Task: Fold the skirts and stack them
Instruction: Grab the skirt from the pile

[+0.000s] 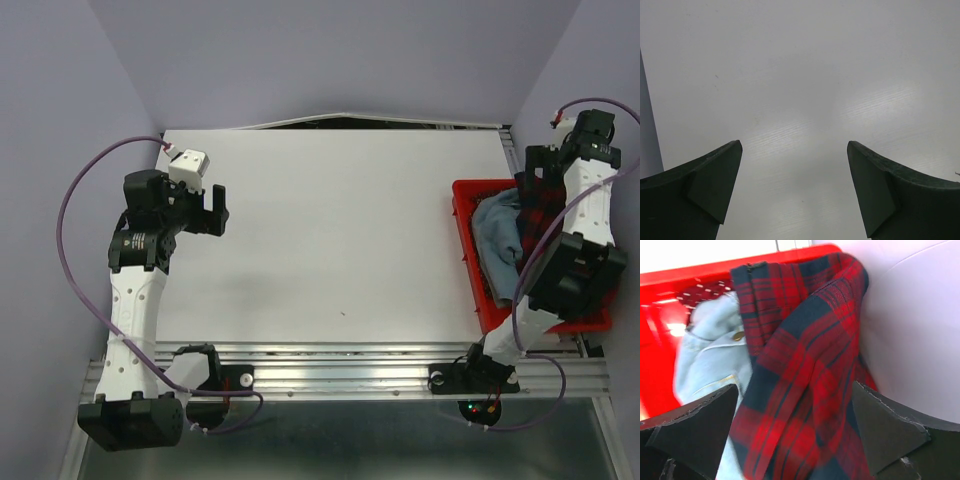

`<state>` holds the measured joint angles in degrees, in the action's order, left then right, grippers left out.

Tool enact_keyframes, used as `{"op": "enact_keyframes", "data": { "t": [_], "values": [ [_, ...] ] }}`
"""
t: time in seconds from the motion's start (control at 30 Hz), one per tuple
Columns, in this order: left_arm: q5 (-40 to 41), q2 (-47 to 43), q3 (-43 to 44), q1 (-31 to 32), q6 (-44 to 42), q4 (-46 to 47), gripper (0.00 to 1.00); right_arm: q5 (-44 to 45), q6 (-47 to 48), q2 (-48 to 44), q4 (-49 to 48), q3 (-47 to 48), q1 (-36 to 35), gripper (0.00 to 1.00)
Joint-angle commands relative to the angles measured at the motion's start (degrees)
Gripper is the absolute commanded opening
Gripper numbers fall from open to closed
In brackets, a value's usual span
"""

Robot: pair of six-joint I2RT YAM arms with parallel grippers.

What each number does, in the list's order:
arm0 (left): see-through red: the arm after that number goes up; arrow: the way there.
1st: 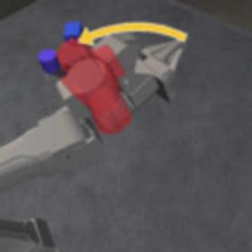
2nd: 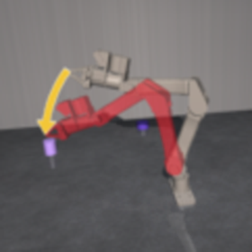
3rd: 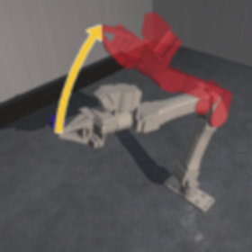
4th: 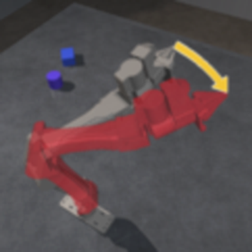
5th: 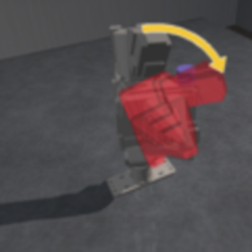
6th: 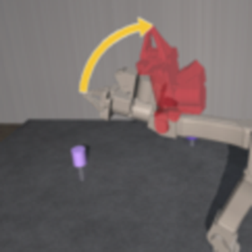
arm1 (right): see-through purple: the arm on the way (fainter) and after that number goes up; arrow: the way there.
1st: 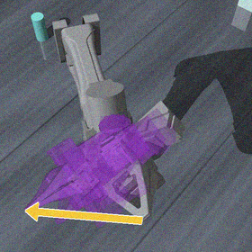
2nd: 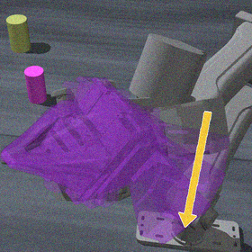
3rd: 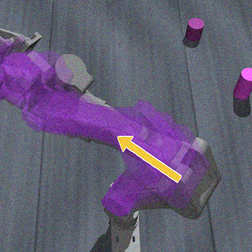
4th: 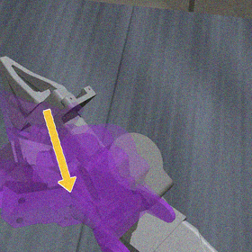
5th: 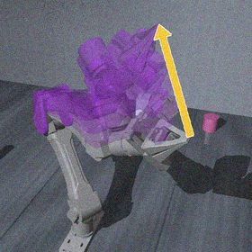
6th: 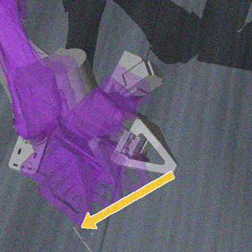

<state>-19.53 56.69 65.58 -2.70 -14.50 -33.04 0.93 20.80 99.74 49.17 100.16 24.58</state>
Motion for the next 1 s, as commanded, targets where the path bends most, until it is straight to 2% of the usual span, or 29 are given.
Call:
{"op": "enact_keyframes", "data": {
  "t": [0.0, 0.33, 0.4, 0.43, 0.5, 0.53, 0.6, 0.63, 0.67, 0.7, 0.73, 0.83, 0.97],
  "values": [
    [0.1, -0.1, 1.8, 0.0, 0.4, 1.0, 0.99, 5.3, 2.4, 3.4, -3.7, 2.8, 0.7, 1.0],
    [1.8, -0.2, 1.9, 0.0, 0.4, 1.0, 0.99, 7.1, 0.7, 10.0, -5.4, 1.3, 2.4, 0.98],
    [1.8, -0.2, 2.1, 0.0, 0.3, 1.0, 0.99, 6.2, 0.5, 9.9, -5.0, 1.8, 2.9, 0.89],
    [1.7, -0.2, 2.1, 0.0, 0.2, 1.0, 0.99, 5.3, 0.2, 9.3, -4.3, 2.2, 2.9, 0.77],
    [1.6, -0.1, 2.2, 0.0, 0.2, 1.2, 0.99, 2.4, 0.1, 8.2, -3.6, 3.7, 2.9, 0.62],
    [1.6, -0.1, 2.2, 0.0, 0.2, 1.2, 0.99, 1.3, -0.3, 7.6, -3.1, 4.2, 2.9, 0.45],
    [1.4, 0.3, 2.3, 0.0, 0.4, 1.4, 0.99, -2.5, -0.9, 5.6, -2.6, 5.8, 2.9, 0.28],
    [1.4, 0.4, 2.5, 0.0, 0.5, 1.5, 0.99, -3.4, -2.0, 5.1, -2.1, 6.4, 2.9, 0.13],
    [1.3, 0.5, 2.6, 0.0, 0.5, 1.6, 0.99, -4.4, -2.3, 4.6, -1.6, 7.1, 2.9, 0.06],
    [1.2, 0.7, 2.8, -0.1, 0.5, 1.7, 0.99, -6.6, -2.7, 3.5, -1.3, 7.9, 2.9, 0.01],
    [1.3, 0.9, 3.2, 0.0, 0.7, 1.7, 0.99, -7.8, -3.6, 2.8, -0.9, 9.2, 2.9, 0.01],
    [1.2, 1.8, 4.1, 0.0, 0.7, 1.5, 0.99, -15.2, -6.0, -0.2, -0.7, 11.4, 2.9, 0.01],
    [1.2, 3.3, 6.6, 0.0, 1.7, 1.0, 0.99, -25.9, -12.1, -4.6, -5.3, 14.2, 2.3, 0.01]
  ]
}}
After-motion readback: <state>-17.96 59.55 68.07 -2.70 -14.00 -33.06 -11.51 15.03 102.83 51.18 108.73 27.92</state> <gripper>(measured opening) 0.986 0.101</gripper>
